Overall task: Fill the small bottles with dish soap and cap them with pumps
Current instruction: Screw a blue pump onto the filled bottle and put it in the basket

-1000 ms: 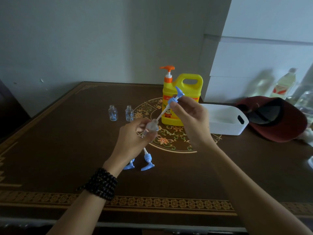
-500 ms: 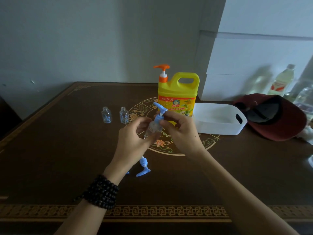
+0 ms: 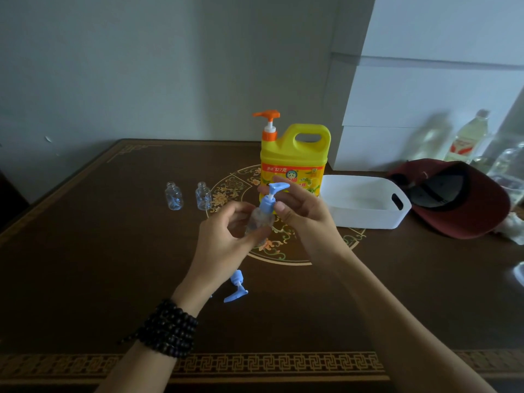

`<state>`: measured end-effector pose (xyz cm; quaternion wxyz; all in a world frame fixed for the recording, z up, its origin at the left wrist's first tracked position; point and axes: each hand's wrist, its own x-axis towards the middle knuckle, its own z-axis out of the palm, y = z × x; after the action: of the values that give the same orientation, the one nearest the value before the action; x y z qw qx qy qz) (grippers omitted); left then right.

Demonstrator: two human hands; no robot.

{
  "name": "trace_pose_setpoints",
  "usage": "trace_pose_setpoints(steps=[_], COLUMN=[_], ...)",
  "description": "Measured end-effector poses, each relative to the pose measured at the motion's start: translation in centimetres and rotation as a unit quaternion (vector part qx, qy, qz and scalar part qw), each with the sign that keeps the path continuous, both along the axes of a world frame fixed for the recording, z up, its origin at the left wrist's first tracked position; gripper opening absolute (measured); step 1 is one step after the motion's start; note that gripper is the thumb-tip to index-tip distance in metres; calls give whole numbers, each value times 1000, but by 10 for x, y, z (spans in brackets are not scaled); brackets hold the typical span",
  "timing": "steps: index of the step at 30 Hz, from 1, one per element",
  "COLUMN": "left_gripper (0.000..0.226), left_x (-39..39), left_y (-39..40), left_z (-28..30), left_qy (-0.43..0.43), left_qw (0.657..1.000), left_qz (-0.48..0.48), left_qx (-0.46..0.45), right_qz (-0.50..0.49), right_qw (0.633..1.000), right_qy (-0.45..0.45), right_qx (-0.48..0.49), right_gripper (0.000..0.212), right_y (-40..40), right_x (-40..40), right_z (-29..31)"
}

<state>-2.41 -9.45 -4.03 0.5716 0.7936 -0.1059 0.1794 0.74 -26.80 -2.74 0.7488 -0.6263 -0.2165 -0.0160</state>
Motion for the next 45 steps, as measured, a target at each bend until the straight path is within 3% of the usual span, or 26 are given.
trace_pose_setpoints(steps=[3,6,9,12,18,22,24,27,31,33,36,42,45], left_gripper=[35,34,37,37,36,36,38,43,35,31,33,33,33], left_x=[-1,-3,-3,-3,-3,-4,-3,3,5,8,15,25,37], left_y=[-1,-1,1,0,-2,-7,-7,-5,-17,-23,-20,-41,-49], left_z=[0,2,3,4,3,1,1,3,3,2,5,4,2], left_qy=[1,-2,0,8,6,-72,-42,69,-49,-66,-15,-112,-116], left_qw=[1000,1000,1000,1000,999,995,999,989,997,996,1000,989,988], left_qz=[-5,-11,-14,-19,-42,41,15,-111,12,34,-2,54,60], left_qx=[-9,-8,-8,-5,-15,53,27,-76,64,55,4,78,79], right_qz=[-55,-49,-6,-52,-18,-115,-104,-54,-114,-136,-124,-197,-225], right_qw=[998,996,999,997,996,990,990,994,991,988,987,979,968], right_qy=[4,2,-22,-37,-43,-29,-32,-44,-29,-35,-57,-17,-21], right_qx=[-29,-72,-40,-51,-77,-81,-85,-79,-62,-64,-84,-49,-108], right_gripper=[47,58,46,26,20,18,17,15,23,19,16,15,10], right_y=[5,5,-2,1,-3,5,3,-4,5,5,-6,-3,-12], right_x=[1,2,0,0,-3,-6,-6,-7,-8,-5,-1,5,8], right_z=[3,3,2,4,6,5,7,12,11,12,18,13,15])
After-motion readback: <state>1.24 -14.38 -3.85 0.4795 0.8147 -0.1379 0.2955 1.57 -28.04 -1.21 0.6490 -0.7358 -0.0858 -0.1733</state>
